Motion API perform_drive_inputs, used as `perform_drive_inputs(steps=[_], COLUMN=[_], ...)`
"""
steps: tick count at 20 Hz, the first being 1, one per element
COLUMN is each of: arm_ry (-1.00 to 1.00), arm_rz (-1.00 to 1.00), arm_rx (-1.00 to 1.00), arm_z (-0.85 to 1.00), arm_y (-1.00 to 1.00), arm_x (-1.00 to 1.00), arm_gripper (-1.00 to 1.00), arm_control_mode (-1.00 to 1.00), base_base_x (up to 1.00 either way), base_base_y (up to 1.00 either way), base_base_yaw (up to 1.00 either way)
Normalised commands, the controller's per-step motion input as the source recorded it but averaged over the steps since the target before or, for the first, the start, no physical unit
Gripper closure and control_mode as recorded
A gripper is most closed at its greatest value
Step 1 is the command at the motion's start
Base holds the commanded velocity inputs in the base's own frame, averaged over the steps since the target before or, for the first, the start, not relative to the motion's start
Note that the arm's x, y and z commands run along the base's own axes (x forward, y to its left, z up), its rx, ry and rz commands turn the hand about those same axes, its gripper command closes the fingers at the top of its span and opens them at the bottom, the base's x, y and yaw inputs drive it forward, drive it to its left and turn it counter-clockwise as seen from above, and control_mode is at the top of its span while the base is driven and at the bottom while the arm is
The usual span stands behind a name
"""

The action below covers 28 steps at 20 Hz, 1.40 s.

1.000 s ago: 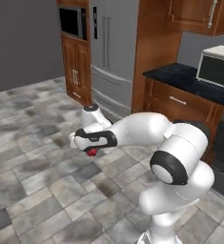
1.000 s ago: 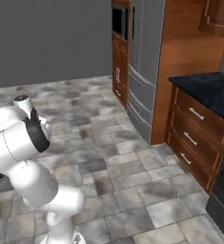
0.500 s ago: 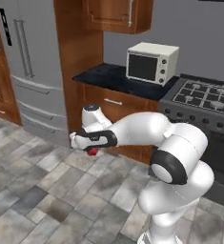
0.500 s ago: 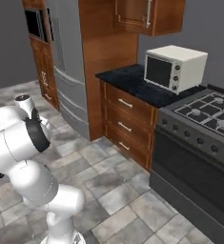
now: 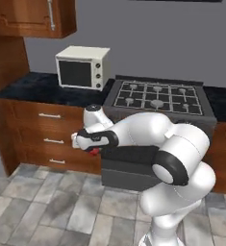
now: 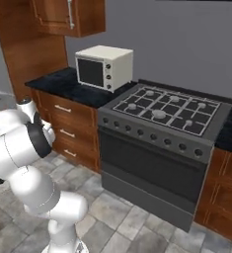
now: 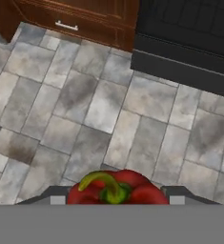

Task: Turn on the sink faucet. Then move the bell pepper from the counter to the sink. Turn off the sink. Move the vegetable from the sink to the pot next to the stove. Finally move the pot to the front center burner.

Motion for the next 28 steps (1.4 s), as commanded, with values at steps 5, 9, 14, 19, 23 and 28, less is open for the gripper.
perform_drive_inputs(steps=[5, 9, 14, 19, 23, 28], arm_ry=[0.00, 0.00, 0.00, 0.00, 0.00, 0.00], arm_rz=[0.00, 0.00, 0.00, 0.00, 0.00, 0.00], arm_rx=[0.00, 0.00, 0.00, 0.00, 0.00, 0.00], arm_z=[0.00, 0.00, 0.00, 0.00, 0.00, 0.00], arm_y=[0.00, 0.00, 0.00, 0.00, 0.00, 0.00], arm_x=[0.00, 0.00, 0.00, 0.00, 0.00, 0.00], arm_gripper=[1.00, 1.00, 1.00, 1.00, 1.00, 1.00], arm_control_mode=[1.00, 1.00, 1.00, 1.00, 1.00, 1.00], base_base_x=[0.29, 0.31, 0.39, 0.46, 0.67, 0.70], base_base_y=[-0.48, -0.46, -0.56, -0.53, -0.21, -0.22], base_base_yaw=[-0.50, -0.47, -0.38, -0.23, -0.08, -0.06])
